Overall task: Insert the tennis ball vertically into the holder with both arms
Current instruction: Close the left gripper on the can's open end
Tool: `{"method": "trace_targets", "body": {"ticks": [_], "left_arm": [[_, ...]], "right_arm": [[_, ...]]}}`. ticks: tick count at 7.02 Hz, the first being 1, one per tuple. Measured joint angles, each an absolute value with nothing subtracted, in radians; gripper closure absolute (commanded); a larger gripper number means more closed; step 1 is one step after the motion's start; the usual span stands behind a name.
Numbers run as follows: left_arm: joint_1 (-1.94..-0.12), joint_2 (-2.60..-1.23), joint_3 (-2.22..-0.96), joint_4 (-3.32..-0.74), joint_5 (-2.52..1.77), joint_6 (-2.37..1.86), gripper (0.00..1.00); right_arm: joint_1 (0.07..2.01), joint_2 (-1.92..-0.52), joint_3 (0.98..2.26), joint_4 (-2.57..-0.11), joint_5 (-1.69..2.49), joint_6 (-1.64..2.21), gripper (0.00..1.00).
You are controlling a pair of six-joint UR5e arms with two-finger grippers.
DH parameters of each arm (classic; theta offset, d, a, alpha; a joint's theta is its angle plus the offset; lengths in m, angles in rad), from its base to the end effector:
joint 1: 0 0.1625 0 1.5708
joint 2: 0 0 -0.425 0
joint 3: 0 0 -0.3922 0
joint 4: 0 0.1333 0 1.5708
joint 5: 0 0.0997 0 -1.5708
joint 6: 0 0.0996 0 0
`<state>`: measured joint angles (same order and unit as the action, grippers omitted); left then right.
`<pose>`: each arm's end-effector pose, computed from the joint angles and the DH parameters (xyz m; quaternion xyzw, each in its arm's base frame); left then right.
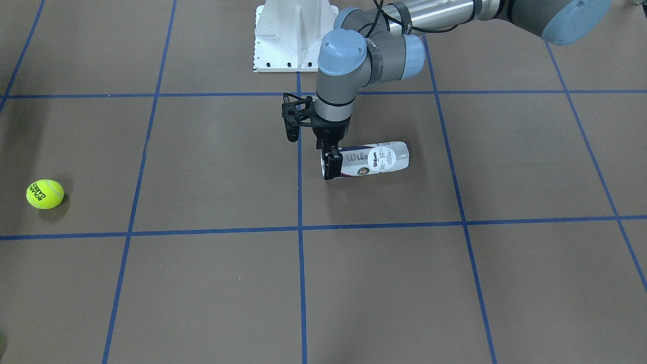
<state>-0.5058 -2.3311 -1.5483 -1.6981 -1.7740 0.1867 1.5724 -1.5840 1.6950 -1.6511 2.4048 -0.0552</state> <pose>0.5768 -0.4488 0.1940 0.3383 0.2607 0.5636 0.7071 0.0603 -0.4858 0.6078 0.0255 -0.4044 -0.0307 0.9137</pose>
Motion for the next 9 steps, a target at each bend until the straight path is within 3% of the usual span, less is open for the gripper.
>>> {"method": "trace_targets", "body": {"ticks": [5,8,9], "left_arm": [[-0.476,-2.332,-1.51,-1.697,-1.771,0.187,0.02],[-0.462,-2.331,-1.507,-1.695,-1.717,0.185,0.4],[-0.456,-2.331,-1.509,-1.694,-1.686,0.181,0.48]], "right_arm": [[1.572,-1.592,1.695,-1.649,2.405,-0.055,0.0],[1.572,-1.592,1.698,-1.648,2.408,-0.055,0.0],[1.572,-1.592,1.7,-1.648,2.408,-0.055,0.0]]}}
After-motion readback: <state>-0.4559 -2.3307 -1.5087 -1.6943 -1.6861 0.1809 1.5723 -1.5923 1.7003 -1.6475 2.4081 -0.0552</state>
